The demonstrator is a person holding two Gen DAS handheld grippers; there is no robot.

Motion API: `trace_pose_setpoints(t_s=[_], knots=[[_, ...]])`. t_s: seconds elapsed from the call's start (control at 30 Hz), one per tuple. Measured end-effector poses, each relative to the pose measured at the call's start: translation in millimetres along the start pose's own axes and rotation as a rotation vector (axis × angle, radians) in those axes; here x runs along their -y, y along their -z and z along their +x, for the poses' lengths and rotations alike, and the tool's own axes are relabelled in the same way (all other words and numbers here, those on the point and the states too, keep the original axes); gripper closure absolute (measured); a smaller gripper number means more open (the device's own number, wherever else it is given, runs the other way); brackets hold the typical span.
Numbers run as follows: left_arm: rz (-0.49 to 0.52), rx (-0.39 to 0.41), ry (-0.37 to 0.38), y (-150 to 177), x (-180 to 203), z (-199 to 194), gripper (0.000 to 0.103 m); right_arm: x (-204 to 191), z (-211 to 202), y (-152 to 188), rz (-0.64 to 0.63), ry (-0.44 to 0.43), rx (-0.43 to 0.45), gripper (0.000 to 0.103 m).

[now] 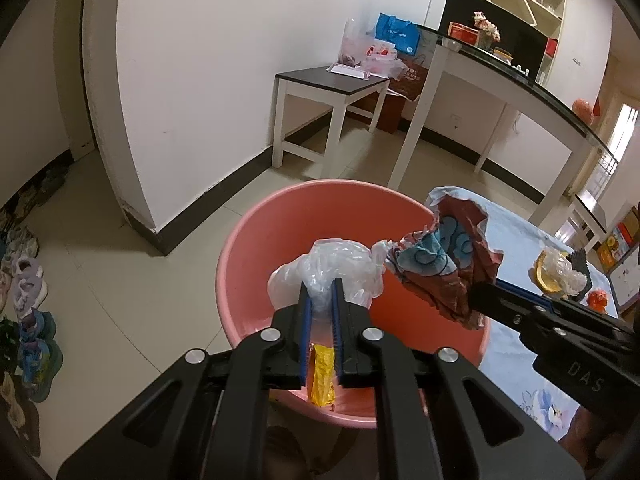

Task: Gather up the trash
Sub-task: 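Open both tools to drop the white bag and wrapper into the bucket, then bring both open tools back over the table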

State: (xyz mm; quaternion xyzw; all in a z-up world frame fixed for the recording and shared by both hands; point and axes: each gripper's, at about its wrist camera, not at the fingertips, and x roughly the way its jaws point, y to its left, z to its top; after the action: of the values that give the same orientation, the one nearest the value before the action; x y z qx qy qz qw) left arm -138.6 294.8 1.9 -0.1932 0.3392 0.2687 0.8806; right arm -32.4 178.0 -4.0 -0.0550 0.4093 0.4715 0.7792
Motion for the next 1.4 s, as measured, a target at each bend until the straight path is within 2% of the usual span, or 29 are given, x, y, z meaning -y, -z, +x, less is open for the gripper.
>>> trace_pose_setpoints(t_s=[0.2, 0.3, 0.5, 0.83, 1.13, 1.4], knots=[[-0.014, -0.025, 0.009, 0.9, -2.2, 2.1, 0.087, 1.3, -0.8, 1.1, 0.008, 0.002, -0.002, 0.088], [-0.014, -0.020, 0.013, 0.2, -2.2, 1.3, 0.081, 3.3, -1.9, 1.1, 0.015, -0.003, 0.001, 0.081], [-0.016, -0.008, 0.021, -1.0, -1.5, -2.9, 0.080, 3.4, -5.8, 2.0, 0.012, -0.001, 0.016, 0.068], [-0.041, -0.005, 0.068, -0.3, 8.9, -10.1, 0.080, 17.3, -21.4, 12.4, 0.031, 0.008, 0.034, 0.067], [0.004, -0.001, 0.102, 2.3, 41.5, -15.0, 0.080, 39.4, -54.1, 23.3, 0.076, 0.035, 0.076, 0.067], [0.076, 0.009, 0.176, 3.0, 79.2, -24.9, 0.080, 71.0, -92.3, 32.6, 0.120, 0.091, 0.131, 0.066]])
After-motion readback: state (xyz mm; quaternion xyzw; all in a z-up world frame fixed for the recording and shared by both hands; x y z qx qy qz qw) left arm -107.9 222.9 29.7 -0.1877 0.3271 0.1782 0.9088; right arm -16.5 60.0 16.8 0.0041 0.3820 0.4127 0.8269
